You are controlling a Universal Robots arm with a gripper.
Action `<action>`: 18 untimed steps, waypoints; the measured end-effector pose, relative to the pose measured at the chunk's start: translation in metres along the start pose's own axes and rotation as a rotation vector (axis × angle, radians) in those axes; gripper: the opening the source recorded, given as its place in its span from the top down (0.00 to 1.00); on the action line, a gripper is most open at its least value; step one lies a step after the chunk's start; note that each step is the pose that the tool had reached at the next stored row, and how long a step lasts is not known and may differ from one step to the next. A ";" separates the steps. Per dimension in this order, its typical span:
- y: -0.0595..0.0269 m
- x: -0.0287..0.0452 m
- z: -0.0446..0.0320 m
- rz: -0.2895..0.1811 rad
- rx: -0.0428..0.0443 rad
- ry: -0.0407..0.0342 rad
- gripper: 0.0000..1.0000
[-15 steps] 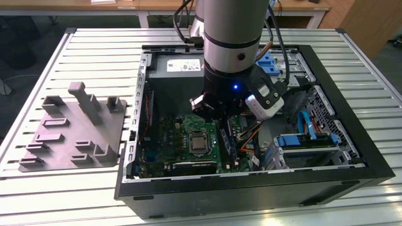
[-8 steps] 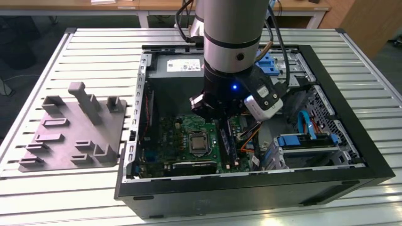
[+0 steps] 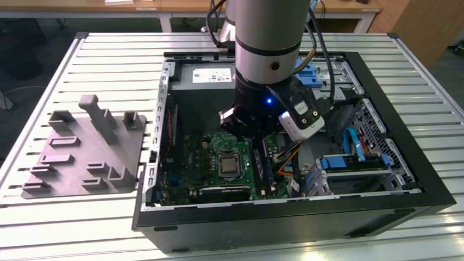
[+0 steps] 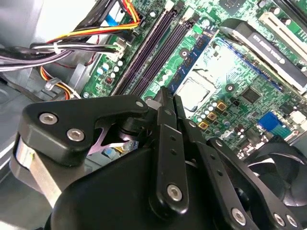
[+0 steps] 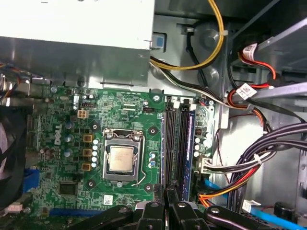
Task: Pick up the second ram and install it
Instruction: 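Insert the second ram into the second slot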
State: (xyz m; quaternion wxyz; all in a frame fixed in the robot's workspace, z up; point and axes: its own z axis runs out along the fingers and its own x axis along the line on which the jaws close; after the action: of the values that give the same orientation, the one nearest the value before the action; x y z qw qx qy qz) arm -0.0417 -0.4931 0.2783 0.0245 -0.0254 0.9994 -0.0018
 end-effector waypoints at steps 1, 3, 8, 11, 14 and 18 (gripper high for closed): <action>0.0000 0.0000 0.0002 0.011 0.0005 0.0000 0.86; 0.0000 0.0001 0.0005 0.033 0.0015 0.0002 0.86; 0.0000 0.0002 0.0013 0.076 -0.0060 0.0001 0.86; 0.0000 0.0001 0.0014 0.086 -0.0223 -0.0002 0.86; 0.0000 0.0001 0.0013 0.089 -0.0317 -0.0003 0.86; 0.0000 0.0001 0.0013 0.089 -0.0332 -0.0002 0.86</action>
State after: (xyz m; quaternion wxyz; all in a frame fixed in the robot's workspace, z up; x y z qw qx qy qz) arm -0.0418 -0.4931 0.2770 0.0243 0.0189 0.9994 0.0159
